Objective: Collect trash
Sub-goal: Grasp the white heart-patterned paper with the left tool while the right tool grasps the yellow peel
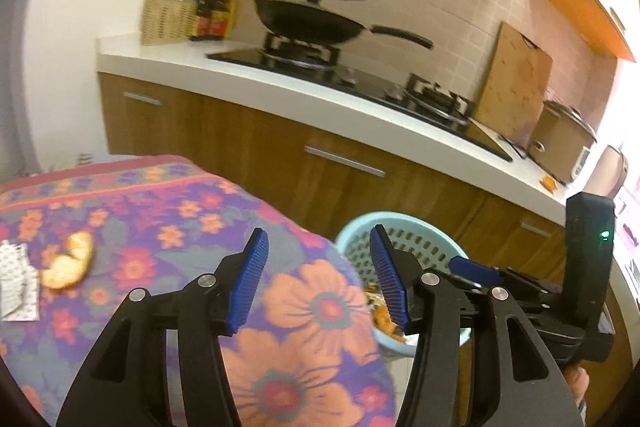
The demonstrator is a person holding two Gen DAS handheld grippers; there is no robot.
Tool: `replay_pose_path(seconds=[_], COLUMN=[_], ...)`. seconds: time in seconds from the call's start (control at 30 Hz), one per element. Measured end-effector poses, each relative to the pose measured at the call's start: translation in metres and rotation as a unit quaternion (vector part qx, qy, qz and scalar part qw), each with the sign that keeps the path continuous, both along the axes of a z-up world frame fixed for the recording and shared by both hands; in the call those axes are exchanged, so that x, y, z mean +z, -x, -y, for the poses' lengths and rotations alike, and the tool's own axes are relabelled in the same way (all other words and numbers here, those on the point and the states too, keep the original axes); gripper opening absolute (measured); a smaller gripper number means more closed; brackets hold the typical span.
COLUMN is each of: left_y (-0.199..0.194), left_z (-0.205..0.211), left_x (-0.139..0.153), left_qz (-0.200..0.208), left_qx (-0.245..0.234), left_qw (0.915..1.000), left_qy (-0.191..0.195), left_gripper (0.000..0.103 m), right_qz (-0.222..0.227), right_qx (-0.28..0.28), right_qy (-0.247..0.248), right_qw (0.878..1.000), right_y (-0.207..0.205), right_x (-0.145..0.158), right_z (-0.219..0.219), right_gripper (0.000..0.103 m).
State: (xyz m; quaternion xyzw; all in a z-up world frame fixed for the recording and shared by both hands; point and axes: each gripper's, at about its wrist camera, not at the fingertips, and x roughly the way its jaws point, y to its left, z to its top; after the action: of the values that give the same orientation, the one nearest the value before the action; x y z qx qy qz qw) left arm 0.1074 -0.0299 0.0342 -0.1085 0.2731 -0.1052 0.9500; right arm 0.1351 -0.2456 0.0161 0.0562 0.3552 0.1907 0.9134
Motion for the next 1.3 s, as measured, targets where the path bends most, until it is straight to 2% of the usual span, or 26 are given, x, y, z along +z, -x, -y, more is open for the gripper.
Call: replay_pose_path(seconds=[0.13, 0.33, 0.53, 0.67, 0.87, 0.93, 0.97, 1.03, 1.3], left_y=[0.011, 0.034, 0.053, 0.057, 0.043, 0.036, 0.031, 0.025, 0.016], left_z=[-0.032, -0.1, -0.174, -0.213, -0.259, -0.272, -0.278, -0.287, -0.287], left_x=[0.004, 0.008, 0.006, -0.006, -0.038, -0.05, -0.056, -0.064, -0.082], left_qz=[0.008, 0.01, 0.001, -0.022, -0.087, -0.114, -0.13, -0.139, -0.154], left_qx=[0.028, 0.088, 0.165, 0.206, 0.233, 0.247, 0.262, 0.262, 0.219], left_qw=[0.9996, 0.9961, 0.9863, 0.9782, 0.9685, 0.962, 0.9562, 0.9546, 0.9624], left_qy=[-0.004, 0.002, 0.004, 0.0, 0.01, 0.017, 0.018, 0.025, 0.042], left_gripper=[0.051, 0.051, 0.051, 0.051, 0.051, 0.051, 0.051, 0.051, 0.051], right_qz=[0.021, 0.029, 0.05, 0.045, 0.051, 0.053, 0.055, 0.049, -0.009], right_qx=[0.034, 0.091, 0.152, 0.175, 0.194, 0.184, 0.17, 0.16, 0.164], right_qy=[0.015, 0.042, 0.085, 0.097, 0.098, 0.108, 0.112, 0.11, 0.112], right_qw=[0.999, 0.995, 0.983, 0.979, 0.975, 0.976, 0.978, 0.98, 0.98], right_y=[0.006, 0.01, 0.018, 0.015, 0.006, 0.0, -0.005, -0.014, -0.045], right_x=[0.012, 0.017, 0.019, 0.015, 0.0, -0.007, -0.01, -0.015, -0.042], right_z=[-0.037, -0.104, -0.177, -0.219, -0.277, -0.29, -0.294, -0.301, -0.327], right_gripper=[0.062, 0.062, 0.062, 0.062, 0.062, 0.062, 0.062, 0.062, 0.062])
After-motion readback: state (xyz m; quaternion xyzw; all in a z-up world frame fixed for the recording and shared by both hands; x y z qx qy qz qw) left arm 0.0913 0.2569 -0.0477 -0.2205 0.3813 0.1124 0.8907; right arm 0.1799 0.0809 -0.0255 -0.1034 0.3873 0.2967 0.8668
